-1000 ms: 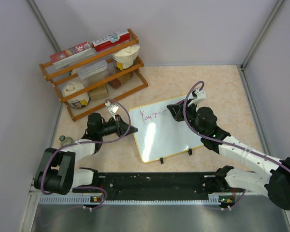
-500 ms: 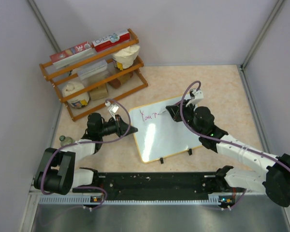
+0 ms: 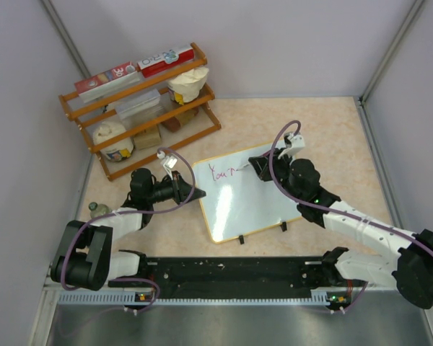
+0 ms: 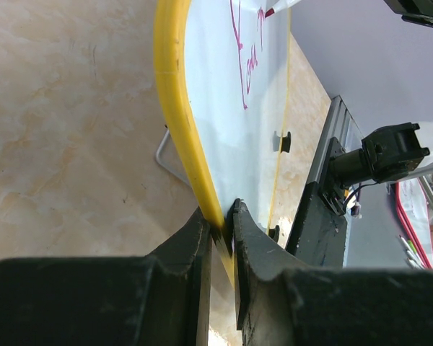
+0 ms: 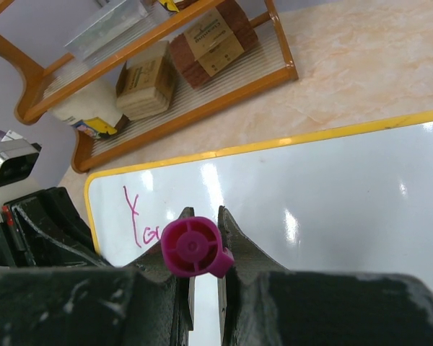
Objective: Write a sentence on the whiteboard
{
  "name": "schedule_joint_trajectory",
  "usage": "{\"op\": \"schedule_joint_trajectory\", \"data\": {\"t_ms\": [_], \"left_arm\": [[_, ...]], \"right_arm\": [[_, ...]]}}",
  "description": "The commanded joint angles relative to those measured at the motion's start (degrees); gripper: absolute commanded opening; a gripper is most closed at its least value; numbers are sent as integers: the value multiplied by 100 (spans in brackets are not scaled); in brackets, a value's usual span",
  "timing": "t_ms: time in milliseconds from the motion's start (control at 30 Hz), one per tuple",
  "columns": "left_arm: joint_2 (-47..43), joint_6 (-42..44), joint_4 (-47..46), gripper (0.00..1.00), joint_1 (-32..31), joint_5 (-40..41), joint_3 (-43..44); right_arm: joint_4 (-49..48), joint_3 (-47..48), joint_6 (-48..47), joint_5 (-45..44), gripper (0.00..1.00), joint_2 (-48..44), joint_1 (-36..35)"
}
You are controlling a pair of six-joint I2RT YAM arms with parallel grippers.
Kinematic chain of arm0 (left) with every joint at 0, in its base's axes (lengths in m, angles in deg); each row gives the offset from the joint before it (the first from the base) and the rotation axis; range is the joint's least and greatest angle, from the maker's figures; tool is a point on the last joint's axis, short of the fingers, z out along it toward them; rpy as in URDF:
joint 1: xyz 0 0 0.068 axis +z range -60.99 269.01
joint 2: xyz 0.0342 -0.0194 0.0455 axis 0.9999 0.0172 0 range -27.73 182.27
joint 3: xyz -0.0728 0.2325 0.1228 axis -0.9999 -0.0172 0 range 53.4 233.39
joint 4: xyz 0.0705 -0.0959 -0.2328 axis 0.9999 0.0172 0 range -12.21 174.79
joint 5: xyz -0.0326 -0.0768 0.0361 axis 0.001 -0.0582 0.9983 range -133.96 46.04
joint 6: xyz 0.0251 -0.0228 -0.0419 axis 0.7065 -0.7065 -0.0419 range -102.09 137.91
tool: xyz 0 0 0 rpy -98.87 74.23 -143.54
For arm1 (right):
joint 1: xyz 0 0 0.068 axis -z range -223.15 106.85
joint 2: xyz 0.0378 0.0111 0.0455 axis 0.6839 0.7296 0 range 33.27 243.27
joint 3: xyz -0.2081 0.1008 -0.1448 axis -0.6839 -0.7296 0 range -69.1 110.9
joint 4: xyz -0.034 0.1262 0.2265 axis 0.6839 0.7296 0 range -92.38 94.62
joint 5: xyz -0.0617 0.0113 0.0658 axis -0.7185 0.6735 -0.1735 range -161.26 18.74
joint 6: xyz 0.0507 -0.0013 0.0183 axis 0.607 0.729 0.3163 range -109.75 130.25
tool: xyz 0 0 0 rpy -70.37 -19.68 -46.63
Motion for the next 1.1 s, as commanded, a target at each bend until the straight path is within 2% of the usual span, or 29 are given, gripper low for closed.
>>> {"op": "schedule_joint_trajectory", "data": {"t_ms": [0,667,1067], "left_arm": [[-2,479,-41,0,-11,207,44],[-11,479,-41,0,-11,199,44],[-2,479,-41,0,-11,199,44]], "right_arm": [[181,215,-126,-375,0,-23,132],[76,356,-3,-436,0,74,132],[23,409,15,12,0,285,132]]}}
